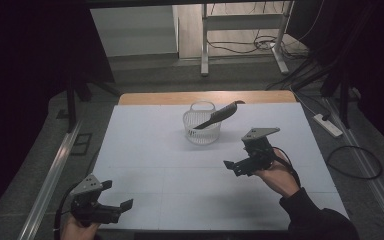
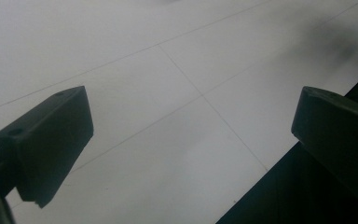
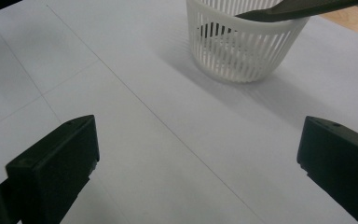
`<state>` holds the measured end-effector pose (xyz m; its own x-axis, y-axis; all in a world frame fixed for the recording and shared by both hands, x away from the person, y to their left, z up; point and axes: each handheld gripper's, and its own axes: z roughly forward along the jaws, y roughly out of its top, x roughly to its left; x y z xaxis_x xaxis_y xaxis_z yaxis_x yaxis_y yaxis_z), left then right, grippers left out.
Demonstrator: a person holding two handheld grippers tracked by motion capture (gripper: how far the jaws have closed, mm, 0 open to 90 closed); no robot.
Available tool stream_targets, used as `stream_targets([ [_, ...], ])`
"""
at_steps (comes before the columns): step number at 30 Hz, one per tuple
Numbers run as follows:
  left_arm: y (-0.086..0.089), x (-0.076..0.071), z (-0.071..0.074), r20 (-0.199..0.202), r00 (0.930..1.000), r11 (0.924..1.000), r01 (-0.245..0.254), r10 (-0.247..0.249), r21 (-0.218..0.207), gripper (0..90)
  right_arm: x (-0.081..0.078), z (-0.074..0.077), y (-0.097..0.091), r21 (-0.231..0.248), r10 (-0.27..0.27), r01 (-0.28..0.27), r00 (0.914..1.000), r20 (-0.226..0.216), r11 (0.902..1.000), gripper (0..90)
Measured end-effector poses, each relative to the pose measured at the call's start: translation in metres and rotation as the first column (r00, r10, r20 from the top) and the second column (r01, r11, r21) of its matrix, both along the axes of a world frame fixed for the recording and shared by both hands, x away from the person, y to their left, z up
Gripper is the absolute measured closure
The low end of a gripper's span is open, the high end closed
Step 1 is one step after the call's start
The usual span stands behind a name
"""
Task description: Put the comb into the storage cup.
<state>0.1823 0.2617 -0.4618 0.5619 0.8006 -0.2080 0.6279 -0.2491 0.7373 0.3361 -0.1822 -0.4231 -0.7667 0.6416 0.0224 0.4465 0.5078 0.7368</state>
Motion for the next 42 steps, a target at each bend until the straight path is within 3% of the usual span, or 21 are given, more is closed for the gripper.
stream_targets([
  [42,0.0,0.0,0.0,0.004,1.0,1.0,-0.003,0.003,0.003,0.0,-0.038,-0.011,-0.054,-0.023,-0.062,0.062,0.998,-0.009,0.9978,0.0],
])
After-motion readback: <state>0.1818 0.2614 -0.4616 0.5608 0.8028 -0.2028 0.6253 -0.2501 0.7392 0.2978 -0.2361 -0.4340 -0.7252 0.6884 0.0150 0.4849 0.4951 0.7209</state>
